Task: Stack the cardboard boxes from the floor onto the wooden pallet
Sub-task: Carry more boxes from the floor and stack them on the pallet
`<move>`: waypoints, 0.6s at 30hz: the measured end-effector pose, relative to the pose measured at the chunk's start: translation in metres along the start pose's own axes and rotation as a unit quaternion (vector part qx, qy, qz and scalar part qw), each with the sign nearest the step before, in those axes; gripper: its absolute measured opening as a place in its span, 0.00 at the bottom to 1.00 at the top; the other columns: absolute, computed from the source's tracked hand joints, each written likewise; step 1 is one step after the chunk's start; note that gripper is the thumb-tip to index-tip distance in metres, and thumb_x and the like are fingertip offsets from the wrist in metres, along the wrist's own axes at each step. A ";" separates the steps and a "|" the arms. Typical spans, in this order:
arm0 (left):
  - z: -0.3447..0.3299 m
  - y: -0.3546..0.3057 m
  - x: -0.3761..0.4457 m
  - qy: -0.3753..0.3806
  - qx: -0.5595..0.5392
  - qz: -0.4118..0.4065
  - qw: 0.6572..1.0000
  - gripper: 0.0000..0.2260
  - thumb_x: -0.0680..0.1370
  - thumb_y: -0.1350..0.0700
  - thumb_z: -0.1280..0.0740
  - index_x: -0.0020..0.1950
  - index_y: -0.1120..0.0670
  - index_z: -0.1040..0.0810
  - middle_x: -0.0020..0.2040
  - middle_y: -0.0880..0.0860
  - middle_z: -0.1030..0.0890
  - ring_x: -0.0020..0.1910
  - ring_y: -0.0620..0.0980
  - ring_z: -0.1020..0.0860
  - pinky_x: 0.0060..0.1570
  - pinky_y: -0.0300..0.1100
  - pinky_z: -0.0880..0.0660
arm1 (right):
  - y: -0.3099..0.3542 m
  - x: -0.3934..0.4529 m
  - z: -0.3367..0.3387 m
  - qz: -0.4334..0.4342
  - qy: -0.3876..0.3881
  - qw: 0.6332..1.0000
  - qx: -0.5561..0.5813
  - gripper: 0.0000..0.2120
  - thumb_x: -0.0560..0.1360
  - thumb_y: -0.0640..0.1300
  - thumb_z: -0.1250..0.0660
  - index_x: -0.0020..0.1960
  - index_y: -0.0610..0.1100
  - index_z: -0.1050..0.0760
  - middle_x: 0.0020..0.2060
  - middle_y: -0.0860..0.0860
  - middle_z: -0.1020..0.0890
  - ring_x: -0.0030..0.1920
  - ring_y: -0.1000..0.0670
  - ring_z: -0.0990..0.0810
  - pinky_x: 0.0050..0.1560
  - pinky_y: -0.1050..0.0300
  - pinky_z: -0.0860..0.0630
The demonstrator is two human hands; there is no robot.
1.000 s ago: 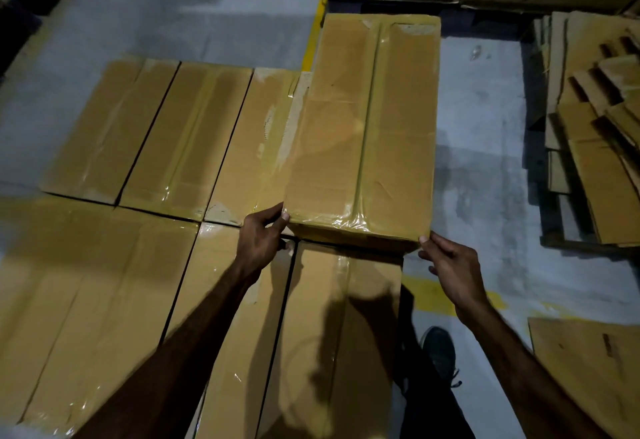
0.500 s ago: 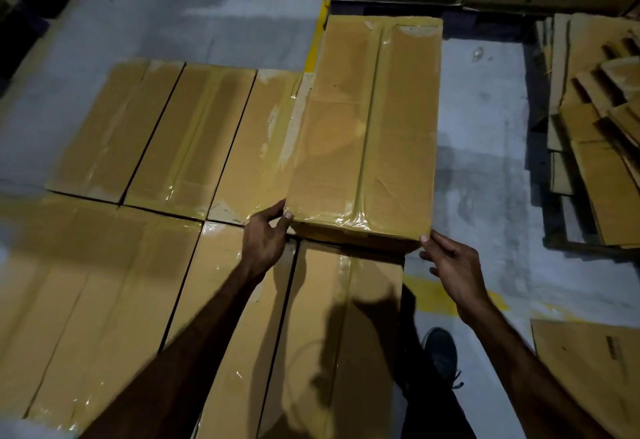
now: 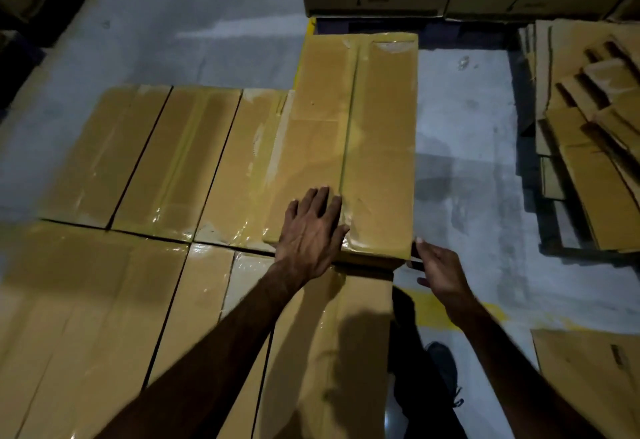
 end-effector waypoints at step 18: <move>-0.005 -0.072 0.198 -0.027 -0.027 0.020 0.999 0.38 0.81 0.26 0.51 0.86 0.42 0.56 0.87 0.52 0.58 0.85 0.54 0.60 0.81 0.65 0.59 | -0.003 0.200 -0.037 -0.130 0.088 0.987 0.039 0.32 0.84 0.66 0.47 0.75 0.45 0.25 0.69 0.41 0.20 0.65 0.37 0.20 0.68 0.42 0.25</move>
Point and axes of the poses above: each hand's wrist, its own x-axis towards the middle knuckle, its own z-axis out of the back of the hand, y = z × x, the point moved 3 cm from there along x, towards the middle knuckle
